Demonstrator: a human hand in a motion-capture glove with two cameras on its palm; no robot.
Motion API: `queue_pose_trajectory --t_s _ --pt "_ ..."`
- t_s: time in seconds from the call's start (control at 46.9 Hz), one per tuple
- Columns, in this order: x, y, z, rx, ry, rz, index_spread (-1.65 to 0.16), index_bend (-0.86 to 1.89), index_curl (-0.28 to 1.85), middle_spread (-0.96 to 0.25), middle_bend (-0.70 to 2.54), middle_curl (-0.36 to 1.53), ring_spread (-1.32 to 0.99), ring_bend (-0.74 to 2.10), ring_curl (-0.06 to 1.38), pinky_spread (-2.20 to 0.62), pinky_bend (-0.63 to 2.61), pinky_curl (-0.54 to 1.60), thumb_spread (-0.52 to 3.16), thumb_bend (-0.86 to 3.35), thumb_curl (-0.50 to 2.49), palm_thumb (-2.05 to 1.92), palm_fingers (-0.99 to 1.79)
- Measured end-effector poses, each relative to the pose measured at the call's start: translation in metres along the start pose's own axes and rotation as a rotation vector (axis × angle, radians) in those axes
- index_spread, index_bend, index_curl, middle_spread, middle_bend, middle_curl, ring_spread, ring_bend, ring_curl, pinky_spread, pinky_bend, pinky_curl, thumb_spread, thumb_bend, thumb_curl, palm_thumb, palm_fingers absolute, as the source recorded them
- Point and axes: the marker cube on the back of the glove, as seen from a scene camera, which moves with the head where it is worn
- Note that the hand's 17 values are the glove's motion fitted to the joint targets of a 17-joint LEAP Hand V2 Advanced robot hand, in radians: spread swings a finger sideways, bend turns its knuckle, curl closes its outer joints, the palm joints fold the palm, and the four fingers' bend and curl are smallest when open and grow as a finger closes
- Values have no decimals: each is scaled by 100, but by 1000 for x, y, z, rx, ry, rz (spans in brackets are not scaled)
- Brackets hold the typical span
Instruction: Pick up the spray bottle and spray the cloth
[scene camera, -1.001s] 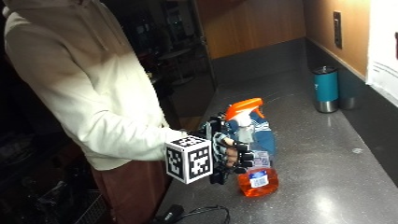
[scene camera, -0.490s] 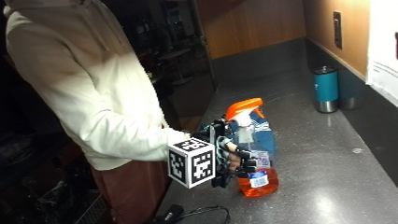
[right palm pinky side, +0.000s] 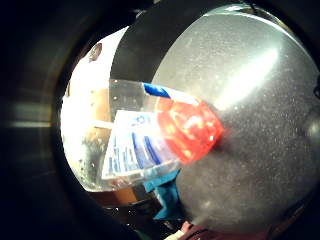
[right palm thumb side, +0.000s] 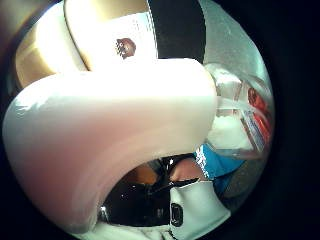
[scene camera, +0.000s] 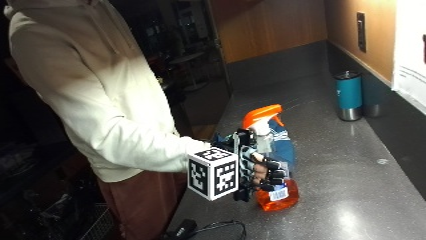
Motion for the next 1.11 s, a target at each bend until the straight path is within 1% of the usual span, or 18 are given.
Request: queue_pose_trajectory --t_s 0.256,0.405,0.533,0.682,0.873,1.108 --pt "-4 -7 0 10 41 -7 -24 13 21 -2 25 36 2 46 30 21 40 34 87 -3 32 48 20" --pt "-7 -11 -1 17 52 -12 -26 16 23 -3 28 37 0 48 30 21 34 33 86 -3 32 50 33" --pt "-9 -16 0 31 61 -14 -28 20 27 -7 32 38 -3 47 30 21 25 31 86 -2 32 53 52" --pt "-12 -21 1 32 80 -22 -31 24 32 -11 34 39 -9 48 31 15 16 28 85 -1 34 61 83" --pt "-15 -26 5 37 87 -27 -29 25 36 -13 30 39 -14 44 33 6 15 28 83 -2 35 69 103" --pt "-18 -32 8 48 85 -24 -24 29 42 -13 28 40 -16 41 34 -2 17 28 83 1 39 84 119"
